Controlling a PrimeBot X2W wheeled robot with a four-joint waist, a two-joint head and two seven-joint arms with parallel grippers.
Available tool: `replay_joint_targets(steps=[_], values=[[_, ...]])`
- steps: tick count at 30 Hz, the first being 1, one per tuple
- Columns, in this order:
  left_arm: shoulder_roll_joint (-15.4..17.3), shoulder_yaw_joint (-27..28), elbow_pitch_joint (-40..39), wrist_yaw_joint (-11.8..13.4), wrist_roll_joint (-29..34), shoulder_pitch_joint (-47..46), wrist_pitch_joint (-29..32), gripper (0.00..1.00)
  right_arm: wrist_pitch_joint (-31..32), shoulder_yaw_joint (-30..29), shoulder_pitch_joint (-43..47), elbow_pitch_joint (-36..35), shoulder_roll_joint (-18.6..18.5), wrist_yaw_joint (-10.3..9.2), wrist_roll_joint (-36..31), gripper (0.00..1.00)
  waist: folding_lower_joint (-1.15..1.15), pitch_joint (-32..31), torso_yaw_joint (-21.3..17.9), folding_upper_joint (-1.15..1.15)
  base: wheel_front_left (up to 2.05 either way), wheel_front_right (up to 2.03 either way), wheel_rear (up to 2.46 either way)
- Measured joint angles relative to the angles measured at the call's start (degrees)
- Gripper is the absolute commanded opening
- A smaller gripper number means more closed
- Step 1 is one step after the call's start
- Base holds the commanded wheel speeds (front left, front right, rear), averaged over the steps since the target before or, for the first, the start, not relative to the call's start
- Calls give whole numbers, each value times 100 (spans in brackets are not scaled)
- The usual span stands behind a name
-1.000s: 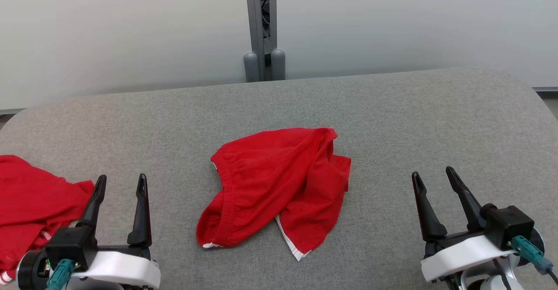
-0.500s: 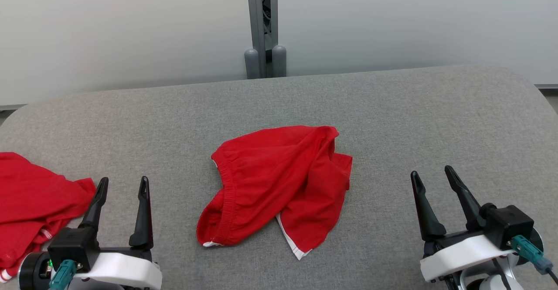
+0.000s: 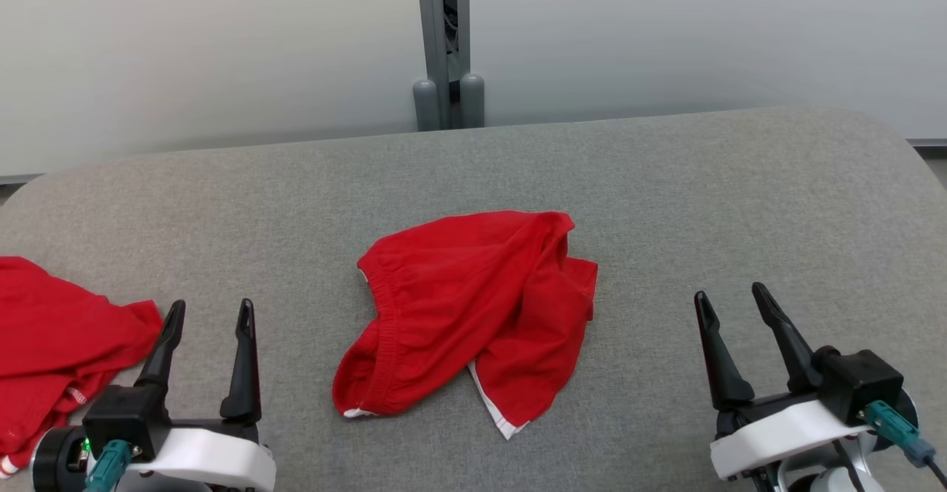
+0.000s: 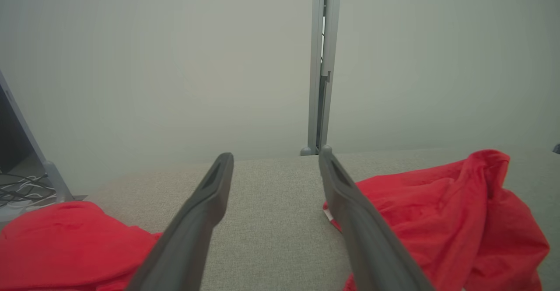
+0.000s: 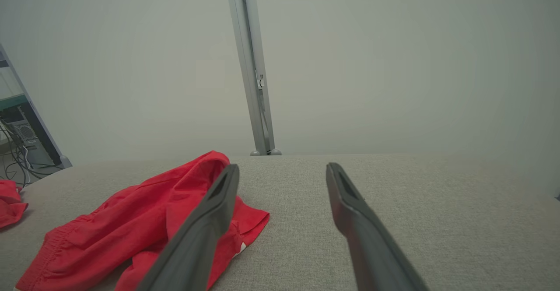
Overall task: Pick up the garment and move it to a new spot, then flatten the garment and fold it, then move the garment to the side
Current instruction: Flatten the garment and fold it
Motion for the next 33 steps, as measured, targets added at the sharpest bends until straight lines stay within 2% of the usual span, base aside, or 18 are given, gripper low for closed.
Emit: replay_joint_targets(steps=[4, 9, 13, 18, 25, 26, 27, 28, 33], values=[[22, -30, -25, -11, 0, -80, 8, 100, 67, 315, -39, -20, -15, -1, 41, 100, 0, 68, 84, 0, 0, 0, 0], [29, -74, -38, -63, 7, -253, -20, 100, 543, 1307, -243, 112, 1, 0, 62, 100, 0, 245, 299, 0, 0, 0, 0], [-112, -209, 87, -163, 5, -483, -142, 100, 1113, 1987, -346, 459, 1, 0, 33, 100, 0, 500, 575, 0, 0, 0, 0], [-186, -298, 303, -285, 0, -795, -263, 100, 1505, 2164, -443, 781, -148, 1, -67, 100, 0, 789, 841, 0, 0, 0, 0], [-300, -357, 567, -409, -4, -1006, -402, 100, 1785, 2081, -637, 1120, -230, 7, -374, 100, 0, 1048, 1024, 0, 0, 0, 0], [-305, -359, 602, -414, -9, -1049, -424, 100, 1818, 2069, -665, 1176, -224, 8, -403, 47, 0, 1075, 1030, 0, 0, 0, 0], [-318, -348, 656, -447, -10, -1087, -461, 100, 1867, 2035, -716, 1225, -199, 9, -371, 30, 0, 1108, 1017, 0, 0, 0, 0], [-318, -348, 656, -447, -10, -1087, -461, 100, 1867, 2035, -716, 1225, -199, 9, -371, 0, 0, 1108, 1017, 0, 0, 0, 0], [-344, -289, 746, -520, -138, -1146, -523, 100, 1885, 1998, -771, 1145, -207, 7, -42, 0, 0, 1117, 853, 0, 0, 0, 0]])
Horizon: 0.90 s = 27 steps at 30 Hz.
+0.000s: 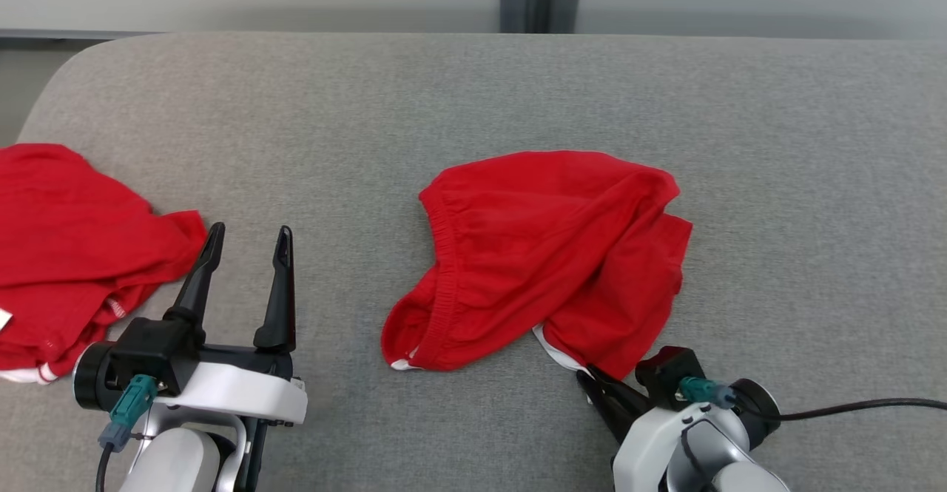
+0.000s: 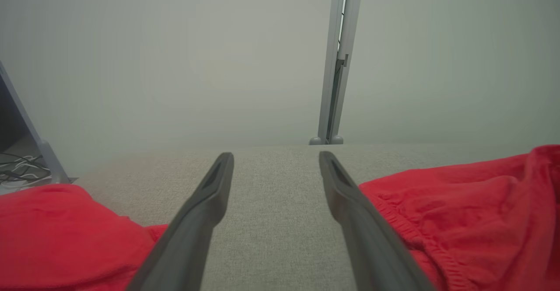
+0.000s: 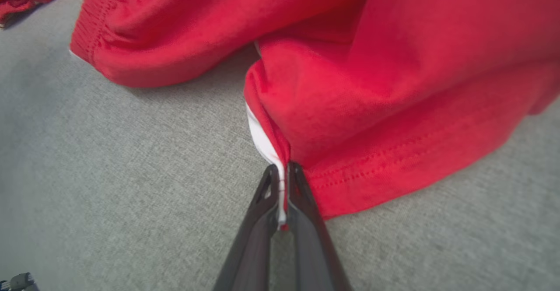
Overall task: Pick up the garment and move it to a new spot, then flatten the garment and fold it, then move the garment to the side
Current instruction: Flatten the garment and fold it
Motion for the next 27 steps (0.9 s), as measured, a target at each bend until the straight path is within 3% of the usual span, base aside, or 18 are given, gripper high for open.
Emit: replay_joint_targets(steps=[1, 3, 5, 8, 13, 22, 27], values=[[20, -2, 9, -20, 23, -4, -9, 100, 64, 48, 2, -88, -33, 0, 104, 0, 0, -3, -43, 0, 0, 0, 0], [40, -2, 32, -37, 40, -37, -19, 100, 371, 288, 72, -335, -98, -9, 1016, 0, 0, -22, -129, 0, 0, 0, 0], [73, 7, 53, -36, 64, -73, -33, 100, 743, 660, 129, -728, -372, 9, 1586, 0, 0, -57, -223, 0, 0, 0, 0], [143, 52, 63, -12, 68, -71, -33, 100, 1063, 604, 155, -1370, -936, -4, 2342, 0, 0, -122, -389, 0, 0, 0, 0], [242, 127, 3, 41, 60, 6, -11, 100, 1379, 293, 403, -2299, -1355, -2, 2880, 0, 0, -226, -659, 0, 0, 0, 0], [372, 124, -178, 91, 55, 106, 122, 100, 1856, -599, 849, -3628, -1427, -2, 3855, 0, 0, -361, -925, 0, 0, 0, 0], [409, 104, -277, 94, 55, 104, 169, 100, 1723, -1267, 709, -3775, -1393, -2, 4221, 0, 0, -316, -933, 0, 0, 0, 0]])
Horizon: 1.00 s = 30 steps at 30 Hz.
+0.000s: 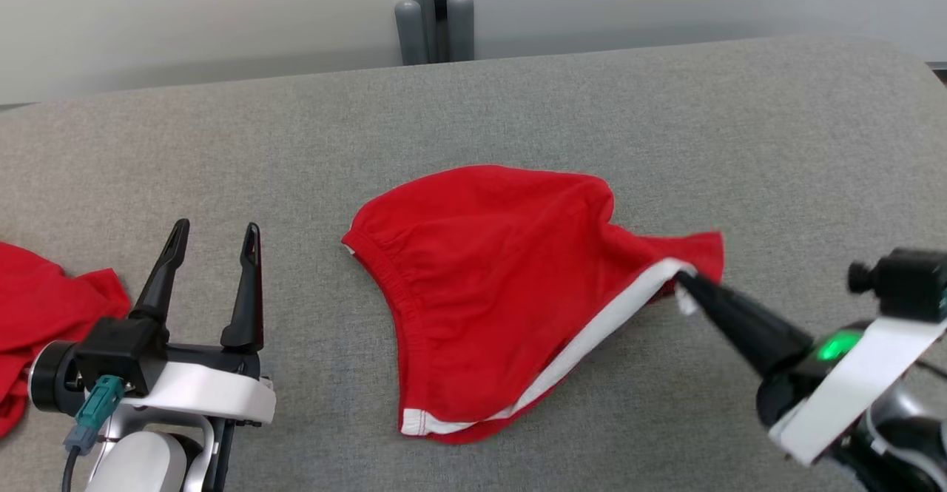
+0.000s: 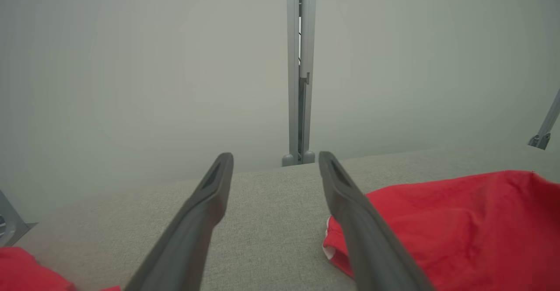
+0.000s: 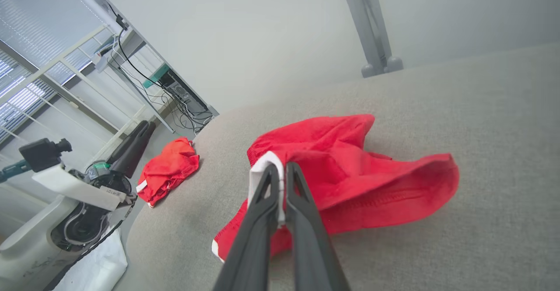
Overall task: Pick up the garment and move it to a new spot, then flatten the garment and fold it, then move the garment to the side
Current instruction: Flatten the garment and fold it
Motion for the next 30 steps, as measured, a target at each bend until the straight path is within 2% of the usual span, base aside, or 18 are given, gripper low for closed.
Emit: replay_joint_targets(steps=[3, 6, 12, 17, 18, 19, 20, 26, 30], values=[[24, -12, -41, 5, 1, -15, 35, 100, -238, -177, -385, 307, 8, -1, 100, 0, 0, 95, 6, 0, 0, 0, 0], [26, -44, -56, 2, 4, -58, 51, 100, -464, -64, -801, 855, -108, -1, -68, 0, 0, 205, 35, 0, 0, 0, 0], [15, -111, -21, -30, 18, -210, 55, 100, -1007, 623, -1432, 2207, -346, 0, -514, 0, 0, 419, 145, 0, 0, 0, 0], [1, -140, 26, -32, 18, -241, 43, 100, -1493, 1215, -1649, 3042, -468, 0, -614, 0, 0, 514, 198, 0, 0, 0, 0], [-2, -141, 33, -32, 18, -245, 42, 100, -1568, 1338, -1679, 3173, -504, 0, -635, 14, 0, 527, 198, 0, 0, 0, 0], [-7, -151, 45, -32, 18, -250, 42, 100, -1672, 1406, -1703, 3323, -513, 0, -661, 62, 0, 534, 194, 0, 0, 0, 0], [-5, -151, 59, -32, 16, -252, 42, 100, -1800, 1470, -1713, 3420, -516, 0, -656, 100, 0, 536, 187, 0, 0, 0, 0], [5, -152, 105, -24, -3, -252, 27, 100, -2377, 1465, -1639, 3876, -713, 1, -726, 100, 0, 464, 128, 0, 0, 0, 0], [10, -154, 120, 0, -19, -238, 29, 100, -2555, 1278, -1269, 3905, -831, -1, -859, 100, 0, 375, 103, 0, 0, 0, 0]])
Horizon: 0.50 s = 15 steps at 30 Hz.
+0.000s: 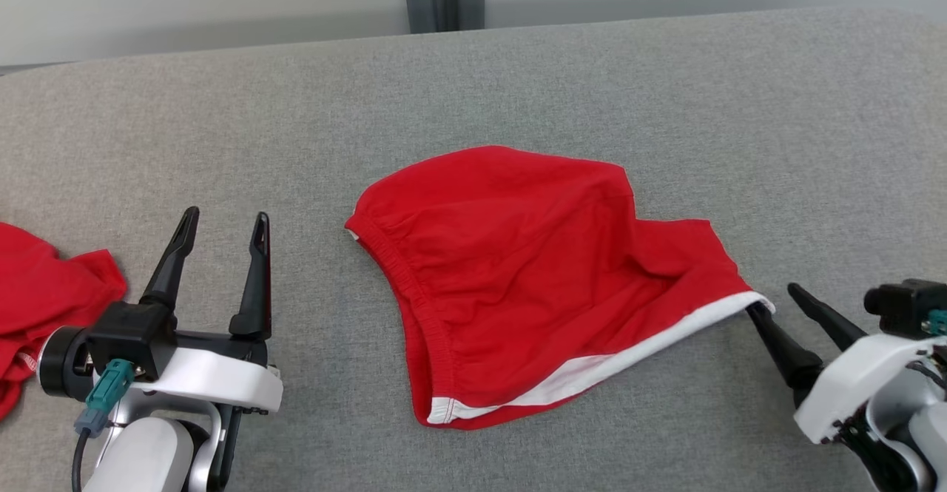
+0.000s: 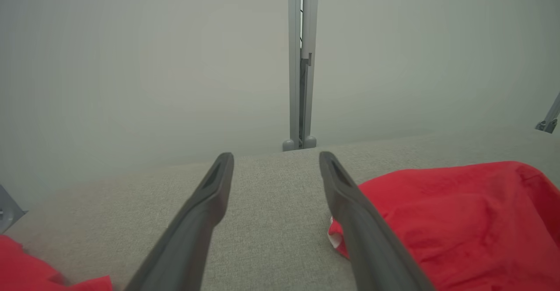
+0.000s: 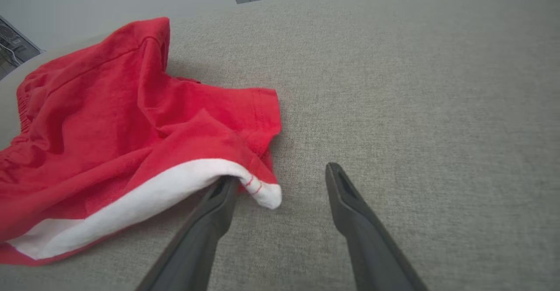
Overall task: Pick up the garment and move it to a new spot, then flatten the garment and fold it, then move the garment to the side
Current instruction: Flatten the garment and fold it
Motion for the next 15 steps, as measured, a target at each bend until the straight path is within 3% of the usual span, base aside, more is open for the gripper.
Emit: replay_joint_targets(steps=[7, 10, 13, 15], values=[[35, 29, -31, 73, -27, 52, 24, 100, 176, -603, 669, -522, -218, 1, -455, 100, 0, -120, -67, 0, 0, 0, 0], [57, 60, -73, 124, -44, 139, 30, 100, 210, -1176, 958, -904, -183, 2, -614, 100, 0, -161, -76, 0, 0, 0, 0], [77, 119, -136, 182, -69, 148, 48, 100, 114, -1809, 1135, -1354, 34, 1, -959, 100, 0, -191, -83, 0, 0, 0, 0], [108, 166, -187, 245, -102, 230, 51, 100, 3, -2276, 1212, -1814, 413, 1, -1338, 100, 0, -249, -81, 0, 0, 0, 0]])
